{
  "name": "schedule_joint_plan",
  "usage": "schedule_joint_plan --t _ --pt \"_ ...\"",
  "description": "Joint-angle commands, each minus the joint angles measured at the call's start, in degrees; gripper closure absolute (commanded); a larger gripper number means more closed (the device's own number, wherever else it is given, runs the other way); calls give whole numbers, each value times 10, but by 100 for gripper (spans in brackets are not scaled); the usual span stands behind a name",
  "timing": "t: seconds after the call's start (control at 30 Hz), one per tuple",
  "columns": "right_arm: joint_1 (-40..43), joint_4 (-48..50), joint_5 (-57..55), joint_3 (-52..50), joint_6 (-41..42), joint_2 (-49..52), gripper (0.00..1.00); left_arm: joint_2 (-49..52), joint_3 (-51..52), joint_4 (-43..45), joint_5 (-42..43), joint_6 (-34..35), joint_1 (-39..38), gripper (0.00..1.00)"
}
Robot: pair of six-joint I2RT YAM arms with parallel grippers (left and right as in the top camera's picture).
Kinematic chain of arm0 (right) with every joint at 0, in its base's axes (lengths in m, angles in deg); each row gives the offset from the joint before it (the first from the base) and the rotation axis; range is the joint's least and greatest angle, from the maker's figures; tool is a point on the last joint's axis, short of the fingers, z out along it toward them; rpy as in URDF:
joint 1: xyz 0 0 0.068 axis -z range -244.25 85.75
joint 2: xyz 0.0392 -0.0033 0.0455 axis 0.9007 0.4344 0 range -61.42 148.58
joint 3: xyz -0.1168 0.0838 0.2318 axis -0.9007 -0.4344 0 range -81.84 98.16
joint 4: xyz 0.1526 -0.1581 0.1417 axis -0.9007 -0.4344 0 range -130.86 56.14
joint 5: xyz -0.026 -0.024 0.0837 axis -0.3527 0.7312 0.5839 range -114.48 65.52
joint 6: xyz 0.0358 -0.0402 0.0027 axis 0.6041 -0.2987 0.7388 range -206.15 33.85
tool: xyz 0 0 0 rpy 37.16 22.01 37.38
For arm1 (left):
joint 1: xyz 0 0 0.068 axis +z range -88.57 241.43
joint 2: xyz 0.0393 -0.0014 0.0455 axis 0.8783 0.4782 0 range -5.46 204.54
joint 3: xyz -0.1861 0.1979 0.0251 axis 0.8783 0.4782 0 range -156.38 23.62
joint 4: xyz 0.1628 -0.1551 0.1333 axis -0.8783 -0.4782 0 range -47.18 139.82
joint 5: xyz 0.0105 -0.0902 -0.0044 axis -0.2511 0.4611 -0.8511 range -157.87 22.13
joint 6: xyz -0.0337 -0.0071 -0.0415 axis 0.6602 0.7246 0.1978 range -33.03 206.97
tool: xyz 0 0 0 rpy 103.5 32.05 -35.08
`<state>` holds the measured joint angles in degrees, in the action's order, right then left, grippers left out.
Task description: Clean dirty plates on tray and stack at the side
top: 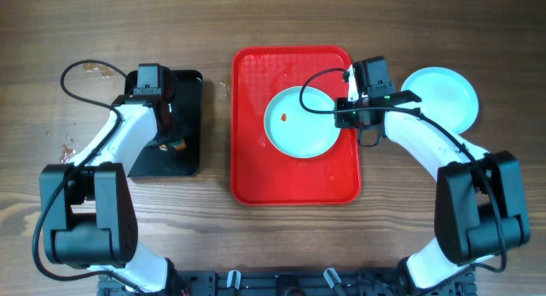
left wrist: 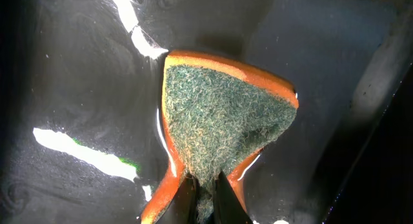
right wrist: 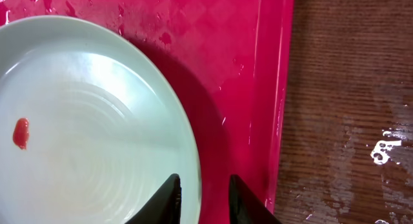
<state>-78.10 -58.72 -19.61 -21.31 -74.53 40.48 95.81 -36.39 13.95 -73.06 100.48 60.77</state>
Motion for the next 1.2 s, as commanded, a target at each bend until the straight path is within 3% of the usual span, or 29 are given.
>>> schedule_joint_plan --t 0.0,0.5,0.8,1.17 --pt "-2 -9 7 9 -8 25 74 11 -1 3 7 -11 2 96" --pt "-2 9 6 9 2 74 93 11 -1 3 7 -11 2 96" --pt "-2 10 7 9 0 74 94 11 0 25 16 -11 2 96" --pt "-2 4 7 9 6 74 94 -101 -81 -70 16 -11 2 96"
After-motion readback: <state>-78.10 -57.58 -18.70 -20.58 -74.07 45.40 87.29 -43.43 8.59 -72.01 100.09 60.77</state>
